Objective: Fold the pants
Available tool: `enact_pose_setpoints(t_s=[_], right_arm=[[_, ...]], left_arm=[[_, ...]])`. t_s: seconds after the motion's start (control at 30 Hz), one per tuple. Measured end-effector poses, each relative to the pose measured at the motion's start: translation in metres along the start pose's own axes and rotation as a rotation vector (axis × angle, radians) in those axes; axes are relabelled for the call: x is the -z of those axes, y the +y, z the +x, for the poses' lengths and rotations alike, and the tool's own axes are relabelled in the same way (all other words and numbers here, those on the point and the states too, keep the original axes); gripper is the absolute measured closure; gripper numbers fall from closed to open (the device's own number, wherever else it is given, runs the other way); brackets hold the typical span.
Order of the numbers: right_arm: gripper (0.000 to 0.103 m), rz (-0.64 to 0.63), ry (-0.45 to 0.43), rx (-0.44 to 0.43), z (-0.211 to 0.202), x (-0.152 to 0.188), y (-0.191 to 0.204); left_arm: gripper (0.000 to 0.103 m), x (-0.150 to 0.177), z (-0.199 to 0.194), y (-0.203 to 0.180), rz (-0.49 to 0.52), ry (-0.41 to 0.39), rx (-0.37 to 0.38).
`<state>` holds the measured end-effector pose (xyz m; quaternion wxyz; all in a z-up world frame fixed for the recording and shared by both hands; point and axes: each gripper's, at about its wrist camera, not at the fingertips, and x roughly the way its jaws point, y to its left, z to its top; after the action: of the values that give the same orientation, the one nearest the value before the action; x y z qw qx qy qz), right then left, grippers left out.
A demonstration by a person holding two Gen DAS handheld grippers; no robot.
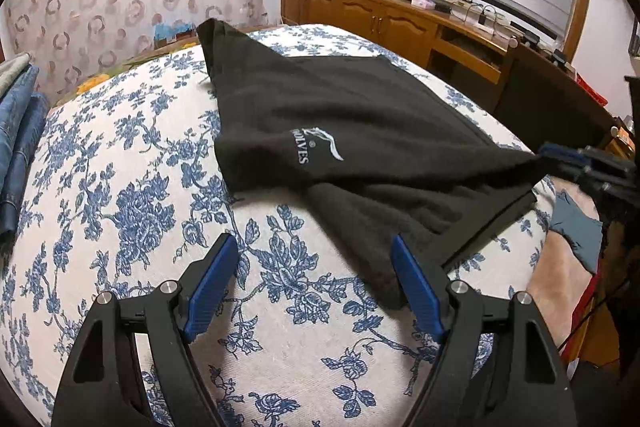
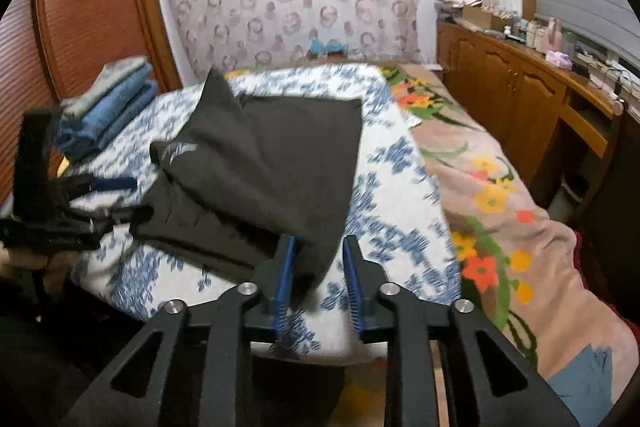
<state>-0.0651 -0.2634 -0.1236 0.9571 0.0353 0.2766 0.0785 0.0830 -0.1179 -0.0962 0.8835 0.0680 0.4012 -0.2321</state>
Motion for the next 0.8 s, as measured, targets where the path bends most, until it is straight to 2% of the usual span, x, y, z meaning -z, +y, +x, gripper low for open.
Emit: enact_pose_setpoints(t_s=[0.23, 0.6, 0.8], right_arm=[[0.069, -0.010, -0.020, 0.001, -0.001, -0.011, 0.007], [0.067, -0.130, -0.049, -0.136, 0.044, -0.047, 0.058], [0.064, -0.168, -0.004, -0.197, 0.080, -0.063, 0.074]], left_arm=[[0.023, -0.004, -0.019, 0.008, -0.011, -0.048, -0.007], [0.023, -0.012, -0.050, 0.053, -0.087, -0.130, -0.082], [0.023, -0.012, -0.058, 0.068, -0.116, -0.151, -0.112]])
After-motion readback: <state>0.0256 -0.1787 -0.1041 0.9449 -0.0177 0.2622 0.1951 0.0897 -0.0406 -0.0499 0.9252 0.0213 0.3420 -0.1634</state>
